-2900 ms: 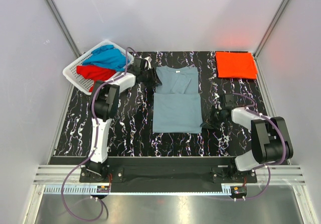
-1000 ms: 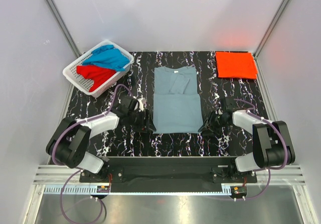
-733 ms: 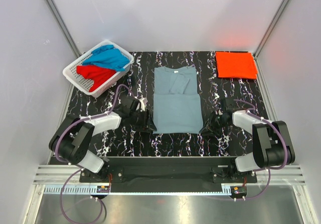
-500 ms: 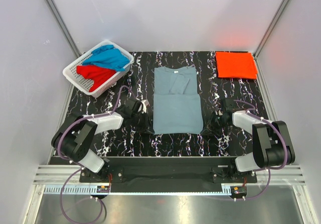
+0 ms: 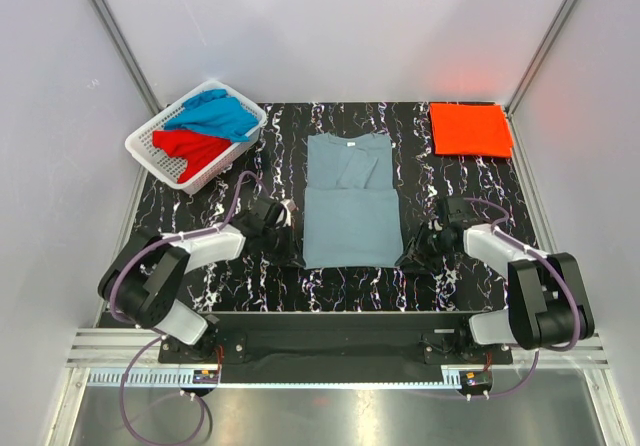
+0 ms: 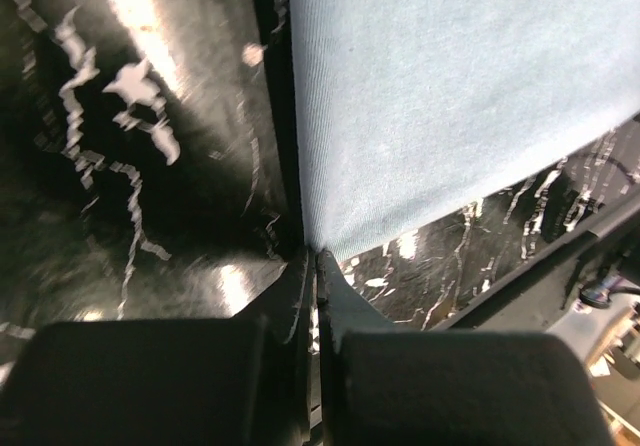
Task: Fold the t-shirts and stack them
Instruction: Fold the tshirt
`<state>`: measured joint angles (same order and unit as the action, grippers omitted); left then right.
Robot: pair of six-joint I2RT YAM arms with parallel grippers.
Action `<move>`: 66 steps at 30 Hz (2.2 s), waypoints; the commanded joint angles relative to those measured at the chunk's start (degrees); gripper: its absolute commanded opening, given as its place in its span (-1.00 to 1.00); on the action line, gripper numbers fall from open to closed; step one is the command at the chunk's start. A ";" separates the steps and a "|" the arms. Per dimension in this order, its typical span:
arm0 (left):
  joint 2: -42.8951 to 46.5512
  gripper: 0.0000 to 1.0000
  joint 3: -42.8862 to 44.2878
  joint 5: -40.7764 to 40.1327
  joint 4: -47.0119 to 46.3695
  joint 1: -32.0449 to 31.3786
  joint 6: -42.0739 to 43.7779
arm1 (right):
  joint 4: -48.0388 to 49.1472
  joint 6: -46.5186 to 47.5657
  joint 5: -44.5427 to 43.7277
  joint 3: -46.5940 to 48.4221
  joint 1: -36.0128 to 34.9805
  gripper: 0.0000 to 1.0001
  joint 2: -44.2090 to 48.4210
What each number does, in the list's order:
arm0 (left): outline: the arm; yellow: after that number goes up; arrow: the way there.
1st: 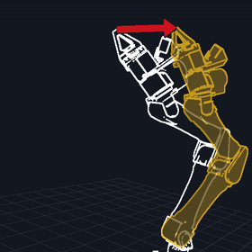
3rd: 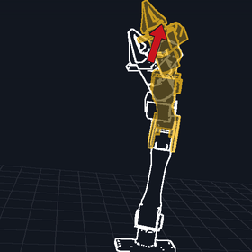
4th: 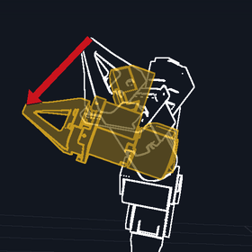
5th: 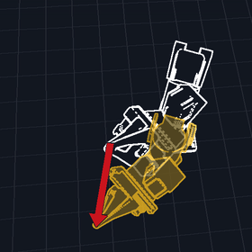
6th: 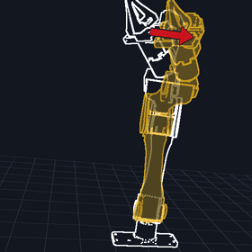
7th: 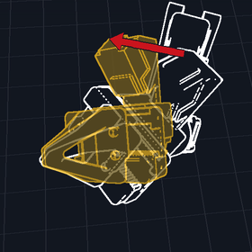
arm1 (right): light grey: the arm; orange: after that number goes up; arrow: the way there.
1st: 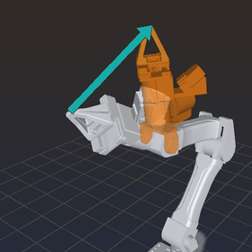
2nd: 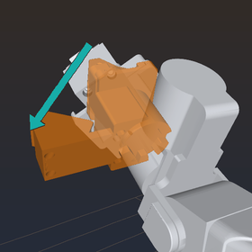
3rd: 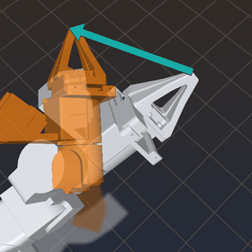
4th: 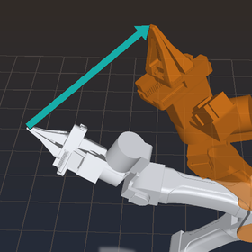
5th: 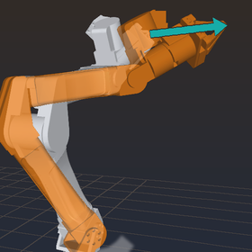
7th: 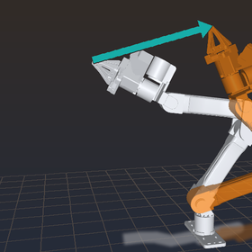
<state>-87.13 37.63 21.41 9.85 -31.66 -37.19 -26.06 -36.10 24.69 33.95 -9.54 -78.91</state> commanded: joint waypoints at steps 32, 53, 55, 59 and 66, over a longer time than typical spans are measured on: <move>2.23 -0.20 -6.86 -4.01 -2.02 -0.33 -4.03 | 8.57 -3.63 -1.92 -5.56 -5.31 -0.14 0.17; 15.14 -1.00 -4.32 -6.56 7.55 -3.14 -6.84 | -3.90 -7.32 -8.07 -6.36 -9.18 -1.00 17.73; 16.29 -1.00 -3.70 -6.91 8.95 -3.93 -7.54 | -6.10 -7.50 -8.08 -6.27 -9.62 -1.00 20.90; 19.71 -1.00 -4.31 -7.34 10.45 -5.69 -9.39 | -9.70 -7.50 -8.16 -6.18 -10.15 -1.00 24.59; 24.11 -1.00 -4.06 -9.01 12.91 -7.01 -11.15 | -11.64 -8.02 -8.25 -6.62 -10.67 -1.00 29.25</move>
<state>-65.28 32.51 15.14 20.23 -38.59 -47.31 -34.83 -43.59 18.87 27.29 -19.73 -51.68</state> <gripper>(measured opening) 0.023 0.018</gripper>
